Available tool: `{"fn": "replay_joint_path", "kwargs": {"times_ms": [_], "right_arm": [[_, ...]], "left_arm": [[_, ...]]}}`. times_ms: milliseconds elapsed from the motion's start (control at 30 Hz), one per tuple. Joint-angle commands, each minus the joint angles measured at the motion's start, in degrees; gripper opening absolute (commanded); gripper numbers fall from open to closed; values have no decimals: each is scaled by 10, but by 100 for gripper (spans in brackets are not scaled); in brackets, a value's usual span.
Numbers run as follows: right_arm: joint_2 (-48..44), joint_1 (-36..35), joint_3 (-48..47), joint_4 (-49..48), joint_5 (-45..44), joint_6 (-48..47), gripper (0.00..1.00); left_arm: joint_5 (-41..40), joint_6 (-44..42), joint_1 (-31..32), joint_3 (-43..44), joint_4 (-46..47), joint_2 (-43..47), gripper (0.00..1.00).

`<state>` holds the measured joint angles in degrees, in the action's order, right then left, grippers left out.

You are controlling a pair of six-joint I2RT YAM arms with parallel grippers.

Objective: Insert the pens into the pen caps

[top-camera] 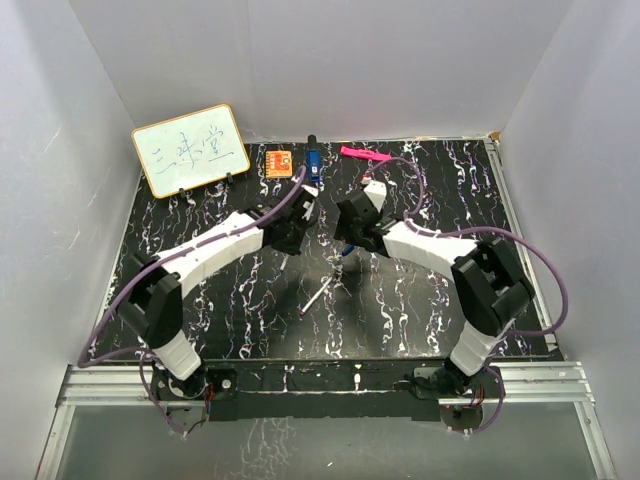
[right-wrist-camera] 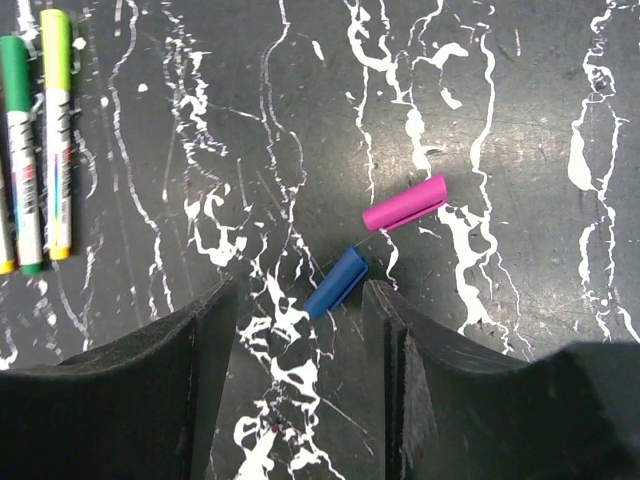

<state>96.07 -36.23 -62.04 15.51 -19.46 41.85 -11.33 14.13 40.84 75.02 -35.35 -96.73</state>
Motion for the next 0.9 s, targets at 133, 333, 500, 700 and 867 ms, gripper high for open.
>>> {"fn": "replay_joint_path", "kwargs": {"times_ms": [133, 333, 500, 700, 867], "right_arm": [[73, -23, -83, 105, -83, 55, 46], [89, -29, -92, 129, -91, 79, 44], [103, -30, -97, 127, -86, 86, 44], [115, -30, -108, 116, -86, 85, 43], [131, -30, -114, 116, -84, 89, 42]], "left_arm": [[-43, -9, -61, -37, 24, 119, 0], [-33, -10, -120, -84, 63, 181, 0], [-30, -14, -135, -96, 75, 203, 0], [-13, -12, -137, -106, 82, 201, 0], [-10, -11, -138, -107, 84, 198, 0]]}}
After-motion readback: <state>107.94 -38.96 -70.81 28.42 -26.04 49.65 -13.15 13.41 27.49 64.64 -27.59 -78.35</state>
